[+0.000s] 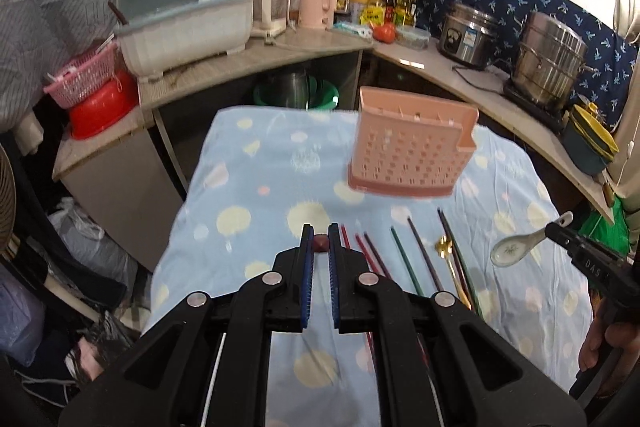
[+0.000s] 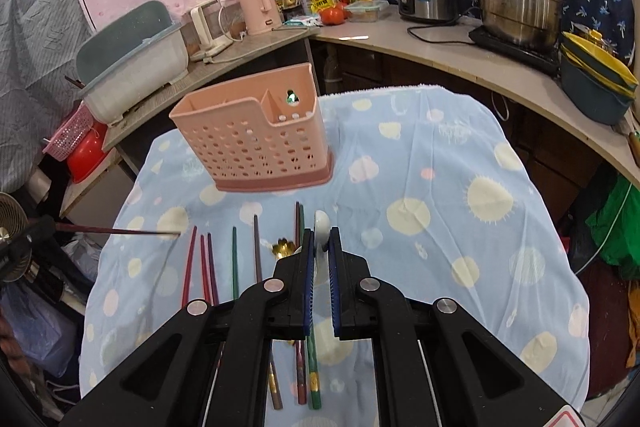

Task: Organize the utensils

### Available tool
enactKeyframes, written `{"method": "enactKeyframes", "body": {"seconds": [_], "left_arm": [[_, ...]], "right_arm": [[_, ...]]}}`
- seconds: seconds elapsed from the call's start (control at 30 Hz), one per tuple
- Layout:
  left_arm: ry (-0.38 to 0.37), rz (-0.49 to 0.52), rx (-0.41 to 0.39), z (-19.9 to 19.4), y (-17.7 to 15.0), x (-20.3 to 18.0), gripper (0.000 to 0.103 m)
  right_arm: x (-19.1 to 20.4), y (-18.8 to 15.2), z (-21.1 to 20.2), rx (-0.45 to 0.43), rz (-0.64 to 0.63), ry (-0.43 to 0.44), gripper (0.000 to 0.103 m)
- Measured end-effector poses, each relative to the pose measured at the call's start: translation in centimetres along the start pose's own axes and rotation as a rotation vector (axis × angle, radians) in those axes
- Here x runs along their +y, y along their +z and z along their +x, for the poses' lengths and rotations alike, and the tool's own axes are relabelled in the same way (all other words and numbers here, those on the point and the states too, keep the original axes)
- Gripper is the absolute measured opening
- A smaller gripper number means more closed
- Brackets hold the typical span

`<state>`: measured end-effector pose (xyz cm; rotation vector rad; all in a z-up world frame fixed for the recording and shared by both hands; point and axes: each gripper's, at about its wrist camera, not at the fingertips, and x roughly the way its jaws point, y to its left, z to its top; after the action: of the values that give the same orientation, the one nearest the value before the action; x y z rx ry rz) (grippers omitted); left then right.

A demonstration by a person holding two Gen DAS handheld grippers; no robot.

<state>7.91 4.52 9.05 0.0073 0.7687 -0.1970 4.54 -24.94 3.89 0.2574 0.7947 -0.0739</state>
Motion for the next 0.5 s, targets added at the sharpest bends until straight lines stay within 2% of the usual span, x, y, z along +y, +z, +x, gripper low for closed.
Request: {"method": "enactKeyframes", "body": {"seconds": [0.23, 0.5], "left_arm": [[0.007, 0.031, -0.093, -0.6, 5.2, -0.1, 0.007], [-0.031, 0.067, -0.234, -2.9, 12.8, -1.8, 0.007]], "right_arm": [[0.6, 3.2, 0.2, -0.045, -0.005, 0.011, 0.007], [1.2, 9.3, 0.4, -0.123, -0.016, 0.009, 0.007]]}}
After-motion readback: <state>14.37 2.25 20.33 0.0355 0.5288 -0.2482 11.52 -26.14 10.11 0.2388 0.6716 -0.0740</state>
